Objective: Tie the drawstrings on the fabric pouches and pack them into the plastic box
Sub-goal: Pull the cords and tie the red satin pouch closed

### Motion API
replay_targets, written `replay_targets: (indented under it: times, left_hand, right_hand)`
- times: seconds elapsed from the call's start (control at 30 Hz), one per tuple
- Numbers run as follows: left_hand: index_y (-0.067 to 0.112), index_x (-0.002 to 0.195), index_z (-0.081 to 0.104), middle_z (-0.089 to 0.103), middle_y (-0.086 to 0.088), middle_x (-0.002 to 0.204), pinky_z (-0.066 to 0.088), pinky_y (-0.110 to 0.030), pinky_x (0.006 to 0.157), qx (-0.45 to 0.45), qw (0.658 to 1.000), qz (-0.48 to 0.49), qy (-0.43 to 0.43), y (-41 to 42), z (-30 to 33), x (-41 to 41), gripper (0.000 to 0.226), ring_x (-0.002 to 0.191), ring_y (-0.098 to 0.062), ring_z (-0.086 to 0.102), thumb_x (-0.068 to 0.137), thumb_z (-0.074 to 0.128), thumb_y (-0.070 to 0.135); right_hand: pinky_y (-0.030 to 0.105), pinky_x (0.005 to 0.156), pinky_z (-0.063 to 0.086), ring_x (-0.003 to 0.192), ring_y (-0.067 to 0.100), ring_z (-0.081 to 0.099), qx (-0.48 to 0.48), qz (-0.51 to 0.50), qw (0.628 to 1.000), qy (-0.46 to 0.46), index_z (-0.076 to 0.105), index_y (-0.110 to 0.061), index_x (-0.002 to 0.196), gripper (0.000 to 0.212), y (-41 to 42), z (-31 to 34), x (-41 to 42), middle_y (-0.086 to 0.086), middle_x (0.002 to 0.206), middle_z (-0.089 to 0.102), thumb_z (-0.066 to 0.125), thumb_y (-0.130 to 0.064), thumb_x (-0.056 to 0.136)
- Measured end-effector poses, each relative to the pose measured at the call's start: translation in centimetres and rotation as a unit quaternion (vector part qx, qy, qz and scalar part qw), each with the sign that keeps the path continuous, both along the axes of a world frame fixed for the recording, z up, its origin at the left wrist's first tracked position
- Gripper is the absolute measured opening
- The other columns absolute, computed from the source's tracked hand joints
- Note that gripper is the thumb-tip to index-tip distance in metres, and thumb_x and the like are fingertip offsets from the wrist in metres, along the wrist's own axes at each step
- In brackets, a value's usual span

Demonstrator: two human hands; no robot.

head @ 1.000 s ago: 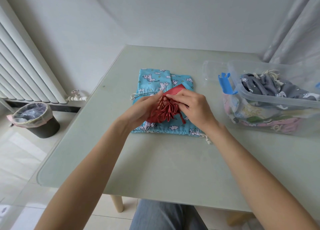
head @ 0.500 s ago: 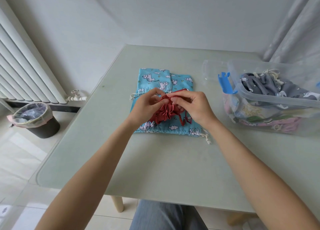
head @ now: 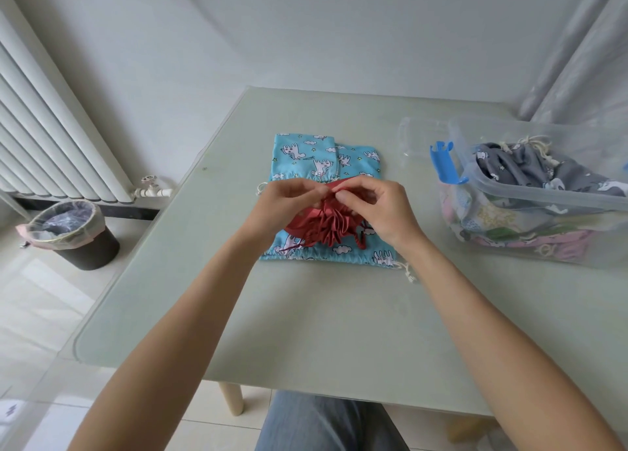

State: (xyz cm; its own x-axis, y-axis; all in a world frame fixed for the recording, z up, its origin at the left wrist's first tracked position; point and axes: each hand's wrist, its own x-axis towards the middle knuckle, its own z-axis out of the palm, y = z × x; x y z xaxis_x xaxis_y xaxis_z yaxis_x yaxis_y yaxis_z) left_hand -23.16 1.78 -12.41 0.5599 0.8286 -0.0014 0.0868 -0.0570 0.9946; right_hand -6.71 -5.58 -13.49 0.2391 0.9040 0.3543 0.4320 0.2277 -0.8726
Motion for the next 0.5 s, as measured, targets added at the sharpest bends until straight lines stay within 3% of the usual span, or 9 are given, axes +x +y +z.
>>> replay_targets:
  times: [0.1,0.2,0.37,0.5]
  left_hand:
    - [0.015,0.085,0.073,0.071,0.000,0.072,0.049,-0.026,0.072,-0.020,0.999,0.014,-0.025,0.2,-0.2,-0.1,0.007,0.068,-0.016,0.062,0.078,0.073,0.015]
    - [0.016,0.087,0.071,0.072,-0.007,0.075,0.050,-0.027,0.071,-0.033,0.999,0.013,-0.039,0.2,-0.4,-0.6,0.015,0.068,-0.019,0.061,0.074,0.076,0.012]
    - [0.015,0.091,0.072,0.071,0.007,0.067,0.049,-0.013,0.067,0.035,0.999,0.008,0.000,-0.3,-1.4,-1.4,0.014,0.062,-0.002,0.063,0.079,0.071,0.008]
    - [0.015,0.087,0.073,0.071,0.007,0.068,0.050,-0.016,0.063,0.092,0.995,0.025,0.029,-0.5,-1.9,-1.9,0.010,0.062,-0.006,0.062,0.083,0.068,0.008]
  right_hand:
    - [0.020,0.065,0.054,0.069,0.008,0.066,0.007,0.015,0.999,0.032,0.072,-0.013,0.097,0.015,-0.3,0.0,-0.1,0.002,0.085,0.072,0.068,-0.008,0.083]
    - [0.016,0.066,0.052,0.066,0.006,0.066,0.007,0.005,0.997,0.076,0.072,-0.015,0.097,0.017,-0.9,-0.4,-0.2,-0.003,0.080,0.073,0.069,-0.010,0.082]
    - [0.020,0.069,0.054,0.068,0.009,0.067,0.005,-0.024,0.989,0.146,0.073,-0.020,0.087,0.014,-1.9,-1.2,-0.5,-0.006,0.071,0.073,0.066,-0.007,0.084]
    - [0.024,0.069,0.057,0.067,0.014,0.068,-0.017,-0.038,0.978,0.206,0.072,-0.014,0.085,0.011,-2.2,-1.2,-0.7,-0.001,0.070,0.072,0.064,-0.006,0.085]
